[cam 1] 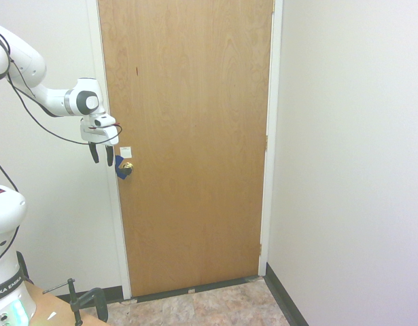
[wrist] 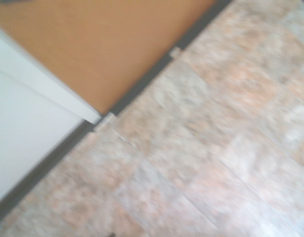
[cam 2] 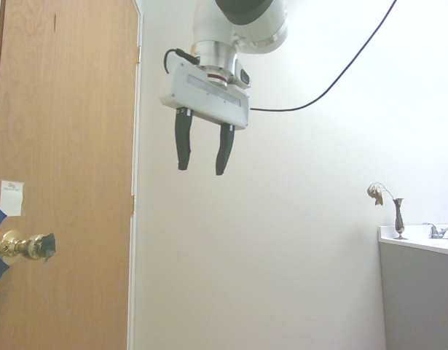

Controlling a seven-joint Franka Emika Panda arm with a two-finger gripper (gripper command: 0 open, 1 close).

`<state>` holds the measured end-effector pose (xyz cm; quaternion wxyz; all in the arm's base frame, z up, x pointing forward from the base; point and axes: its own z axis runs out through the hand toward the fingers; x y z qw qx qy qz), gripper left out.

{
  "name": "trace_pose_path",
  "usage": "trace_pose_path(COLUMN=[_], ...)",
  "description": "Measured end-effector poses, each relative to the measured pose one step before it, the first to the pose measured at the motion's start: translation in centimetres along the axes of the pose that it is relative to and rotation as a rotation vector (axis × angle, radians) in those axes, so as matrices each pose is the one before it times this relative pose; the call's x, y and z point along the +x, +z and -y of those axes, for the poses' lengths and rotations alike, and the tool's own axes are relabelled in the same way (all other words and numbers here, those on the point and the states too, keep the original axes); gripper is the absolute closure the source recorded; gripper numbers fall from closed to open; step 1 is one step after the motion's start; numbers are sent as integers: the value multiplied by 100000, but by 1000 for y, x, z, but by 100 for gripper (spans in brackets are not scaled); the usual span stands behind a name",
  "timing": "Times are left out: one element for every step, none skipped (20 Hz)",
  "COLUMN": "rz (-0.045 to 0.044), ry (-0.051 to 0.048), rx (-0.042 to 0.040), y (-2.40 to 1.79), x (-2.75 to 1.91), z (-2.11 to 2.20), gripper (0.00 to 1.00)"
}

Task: Close door

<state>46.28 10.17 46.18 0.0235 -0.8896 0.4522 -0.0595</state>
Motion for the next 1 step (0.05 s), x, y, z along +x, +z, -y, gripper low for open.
trace_pose_path(rz=[-126], ry=[666], rx=[-1101], y=[-327], x=[94], z=[-1764], gripper=[0])
